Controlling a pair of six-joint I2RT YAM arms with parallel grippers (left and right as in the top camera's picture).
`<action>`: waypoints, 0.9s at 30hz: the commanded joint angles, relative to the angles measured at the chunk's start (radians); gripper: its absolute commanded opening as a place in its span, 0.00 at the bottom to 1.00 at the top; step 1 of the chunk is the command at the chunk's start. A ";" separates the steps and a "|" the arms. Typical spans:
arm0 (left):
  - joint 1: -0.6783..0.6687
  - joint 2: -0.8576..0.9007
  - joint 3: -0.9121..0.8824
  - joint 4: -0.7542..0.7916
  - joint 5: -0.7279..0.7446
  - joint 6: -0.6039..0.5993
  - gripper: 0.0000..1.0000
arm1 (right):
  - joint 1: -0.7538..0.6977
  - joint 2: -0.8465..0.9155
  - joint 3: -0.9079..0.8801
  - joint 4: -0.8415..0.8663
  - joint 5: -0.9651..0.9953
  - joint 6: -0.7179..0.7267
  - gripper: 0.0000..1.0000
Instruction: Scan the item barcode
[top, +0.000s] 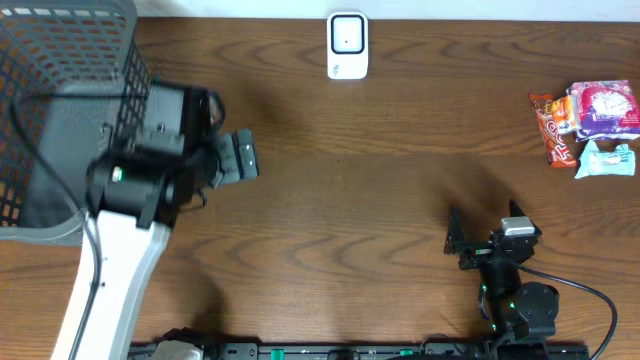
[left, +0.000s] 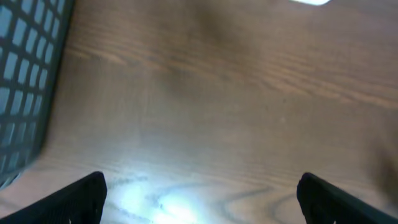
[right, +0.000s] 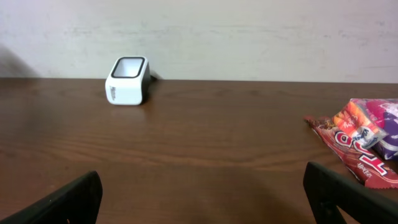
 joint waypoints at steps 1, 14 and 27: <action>-0.002 -0.116 -0.127 0.071 0.053 0.072 0.98 | -0.007 -0.007 -0.005 0.000 -0.003 0.000 0.99; 0.000 -0.673 -0.717 0.431 0.194 0.172 0.98 | -0.007 -0.007 -0.005 0.000 -0.003 0.000 0.99; 0.024 -1.057 -0.913 0.496 0.175 0.172 0.98 | -0.007 -0.007 -0.005 0.000 -0.003 0.000 0.99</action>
